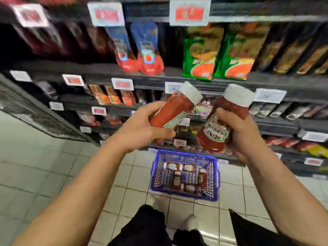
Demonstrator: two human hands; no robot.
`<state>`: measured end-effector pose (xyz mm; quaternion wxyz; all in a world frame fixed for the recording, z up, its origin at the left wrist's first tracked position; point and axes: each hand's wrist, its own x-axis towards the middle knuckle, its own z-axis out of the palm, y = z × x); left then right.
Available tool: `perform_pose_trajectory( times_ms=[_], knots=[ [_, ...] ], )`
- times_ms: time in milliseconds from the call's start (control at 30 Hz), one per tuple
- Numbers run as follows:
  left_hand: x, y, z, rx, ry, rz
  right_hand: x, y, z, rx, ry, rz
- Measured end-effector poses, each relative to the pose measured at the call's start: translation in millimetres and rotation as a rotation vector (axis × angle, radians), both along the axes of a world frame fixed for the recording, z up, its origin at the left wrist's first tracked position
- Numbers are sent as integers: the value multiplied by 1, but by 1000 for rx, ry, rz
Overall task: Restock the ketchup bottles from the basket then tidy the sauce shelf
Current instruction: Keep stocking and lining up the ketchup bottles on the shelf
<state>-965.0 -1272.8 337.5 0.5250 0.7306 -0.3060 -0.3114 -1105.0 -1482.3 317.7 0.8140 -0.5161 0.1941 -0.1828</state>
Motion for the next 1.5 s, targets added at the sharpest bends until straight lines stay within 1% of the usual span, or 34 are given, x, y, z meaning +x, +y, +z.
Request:
perform_pose_trajectory(
  times_ms=[67,100,200,267,333,433,533,633,700,767,833,900,967,1033,1133,1267,1333,1433,1500],
  knots=[
    [16,11,33,-34,-103,34,13,1,32,-125,-53,-31],
    [25,15,48,-59,-126,48,19,0,44,-131,-77,-52],
    [55,24,85,-118,-219,68,36,-2,67,15,-105,-21],
    [79,26,106,-168,-253,100,48,1,80,179,-47,27],
    [104,25,124,-221,-283,139,61,4,93,292,21,56],
    [140,21,149,-271,-351,102,85,9,118,290,54,142],
    [175,13,177,-322,-448,88,115,13,147,166,40,177],
    [206,-1,202,-383,-566,132,145,12,176,-27,-54,140],
    [223,-13,212,-402,-592,162,165,8,189,-168,-115,43],
    [237,-24,217,-395,-623,182,183,1,200,-352,-169,-78],
    [246,-34,219,-402,-623,179,200,-11,208,-544,-186,-173],
    [252,-42,220,-412,-595,152,213,-26,211,-656,-163,-256],
    [255,-50,220,-413,-591,133,222,-43,207,-712,-149,-317],
    [257,-56,220,-403,-600,141,229,-59,202,-757,-142,-333],
    [259,-64,217,-365,-572,149,234,-81,195,-783,-135,-392],
    [261,-71,217,-307,-575,180,234,-105,190,-924,-70,-472],
    [262,-73,217,-275,-580,205,235,-108,188,-950,-35,-508],
    [262,-76,216,-232,-588,222,231,-101,188,-999,61,-566],
    [262,-76,216,-219,-592,223,223,-96,187,-1078,192,-571]
  ],
)
